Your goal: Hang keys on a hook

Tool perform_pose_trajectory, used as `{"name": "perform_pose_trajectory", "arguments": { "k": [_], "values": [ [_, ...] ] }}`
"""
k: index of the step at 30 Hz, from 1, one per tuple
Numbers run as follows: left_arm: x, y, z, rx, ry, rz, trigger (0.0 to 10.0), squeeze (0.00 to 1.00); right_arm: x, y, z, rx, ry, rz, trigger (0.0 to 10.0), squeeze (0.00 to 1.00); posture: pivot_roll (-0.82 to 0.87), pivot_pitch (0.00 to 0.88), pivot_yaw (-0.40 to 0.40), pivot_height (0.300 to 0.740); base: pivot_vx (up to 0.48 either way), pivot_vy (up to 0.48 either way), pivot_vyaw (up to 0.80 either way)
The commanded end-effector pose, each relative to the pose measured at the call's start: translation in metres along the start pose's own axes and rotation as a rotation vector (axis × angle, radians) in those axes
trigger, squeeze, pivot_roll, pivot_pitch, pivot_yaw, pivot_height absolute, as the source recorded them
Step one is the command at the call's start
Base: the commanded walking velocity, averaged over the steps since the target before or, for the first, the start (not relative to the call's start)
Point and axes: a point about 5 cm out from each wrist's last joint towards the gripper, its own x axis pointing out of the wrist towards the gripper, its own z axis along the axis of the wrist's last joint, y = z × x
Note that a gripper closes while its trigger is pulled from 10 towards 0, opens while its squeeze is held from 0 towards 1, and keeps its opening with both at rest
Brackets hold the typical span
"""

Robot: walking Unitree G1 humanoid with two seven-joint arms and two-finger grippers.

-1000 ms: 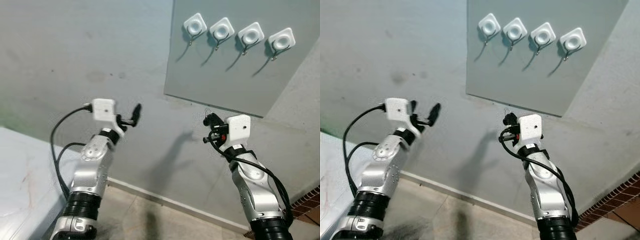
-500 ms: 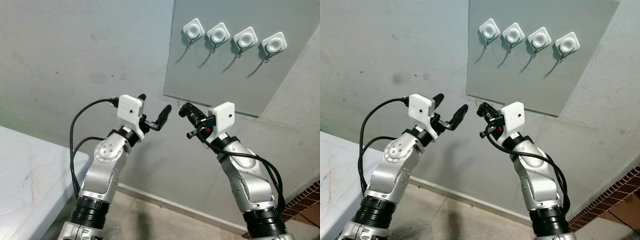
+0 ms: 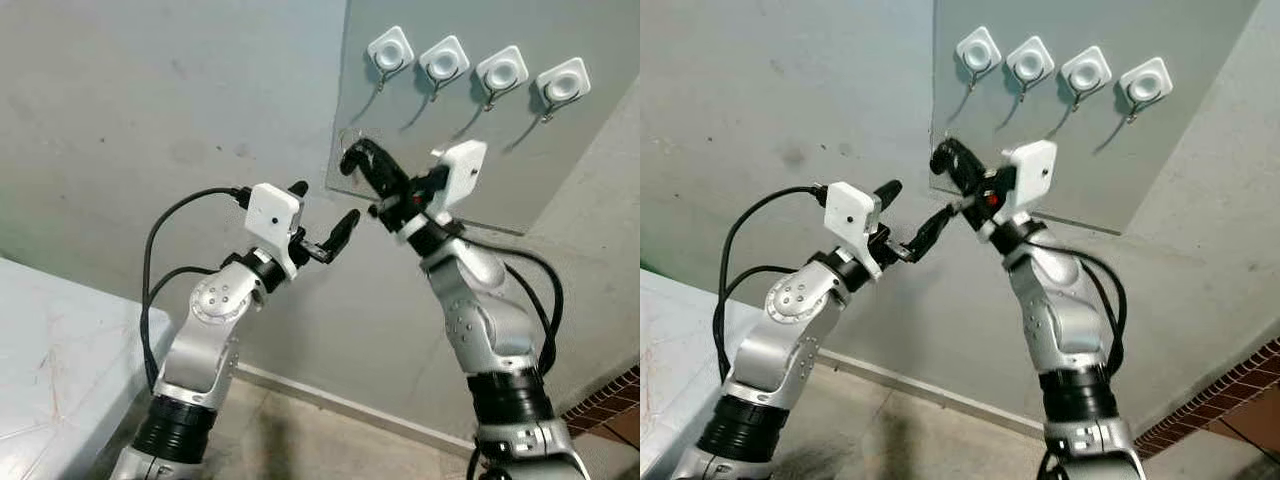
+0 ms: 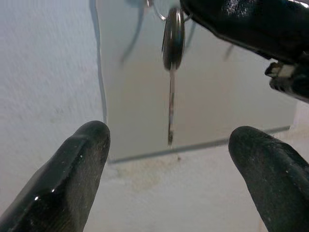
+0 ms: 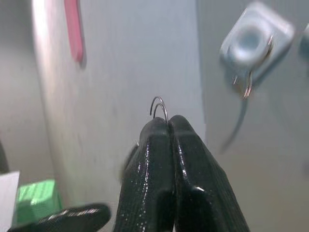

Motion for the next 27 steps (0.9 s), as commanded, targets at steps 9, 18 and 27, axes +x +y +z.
{"name": "perform_pose_trajectory", "arguments": {
  "k": [9,18,27],
  "values": [
    [0.004,0.004,0.028,0.05,-0.064,-0.018,10.0,0.0,-0.002,-0.016,0.007,0.057,-0.047,-0.071,10.0,0.0,0.02,0.034,-0.031,0.732,0.0,0.0,0.0],
    [0.007,0.001,0.035,0.05,-0.077,-0.043,10.0,0.0,-0.002,-0.024,0.015,0.116,-0.105,-0.107,10.0,0.0,0.02,0.036,-0.024,0.732,0.0,0.0,0.0],
    [0.007,-0.001,0.034,0.045,-0.069,-0.046,10.0,0.0,0.0,-0.035,0.025,0.2,-0.172,-0.157,10.0,0.0,0.03,0.035,-0.027,0.732,0.0,0.0,0.0]
  ]
}}
